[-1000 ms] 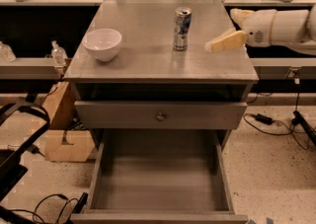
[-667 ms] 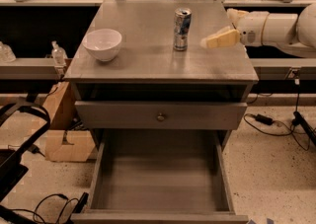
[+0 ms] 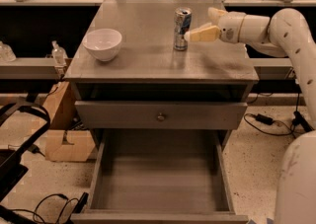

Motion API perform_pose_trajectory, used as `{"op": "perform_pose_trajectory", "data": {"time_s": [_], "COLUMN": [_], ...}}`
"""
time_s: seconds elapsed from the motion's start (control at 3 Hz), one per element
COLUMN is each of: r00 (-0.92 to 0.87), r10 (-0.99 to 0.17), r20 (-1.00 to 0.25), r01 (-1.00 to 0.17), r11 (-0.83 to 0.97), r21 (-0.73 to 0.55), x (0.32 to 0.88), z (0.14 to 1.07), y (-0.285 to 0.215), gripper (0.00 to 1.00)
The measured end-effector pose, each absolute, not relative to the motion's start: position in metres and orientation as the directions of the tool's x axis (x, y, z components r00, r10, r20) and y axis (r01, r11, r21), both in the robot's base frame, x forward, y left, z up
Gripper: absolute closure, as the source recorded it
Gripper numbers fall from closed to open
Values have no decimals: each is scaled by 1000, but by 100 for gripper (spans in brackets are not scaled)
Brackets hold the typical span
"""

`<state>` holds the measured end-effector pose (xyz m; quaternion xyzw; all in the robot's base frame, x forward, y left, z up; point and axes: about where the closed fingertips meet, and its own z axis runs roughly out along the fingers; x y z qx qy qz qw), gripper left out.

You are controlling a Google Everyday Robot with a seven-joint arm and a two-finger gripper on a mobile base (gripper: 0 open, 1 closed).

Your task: Place redbull can into middle drawer

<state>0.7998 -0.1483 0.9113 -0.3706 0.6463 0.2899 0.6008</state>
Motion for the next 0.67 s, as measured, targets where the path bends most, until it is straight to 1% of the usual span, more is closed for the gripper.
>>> {"op": "perform_pose_trajectory", "data": {"time_s": [0.33,0.67], "r00": [-27,-43], "r10": [-120,-113], "r20": [-992,-993], "r01": [-861,-882], "r11": [508,470], "r21": [-38,-15], "x": [809,816], "z": [909,908], "y": [-107,-76], "gripper": [0,17]}}
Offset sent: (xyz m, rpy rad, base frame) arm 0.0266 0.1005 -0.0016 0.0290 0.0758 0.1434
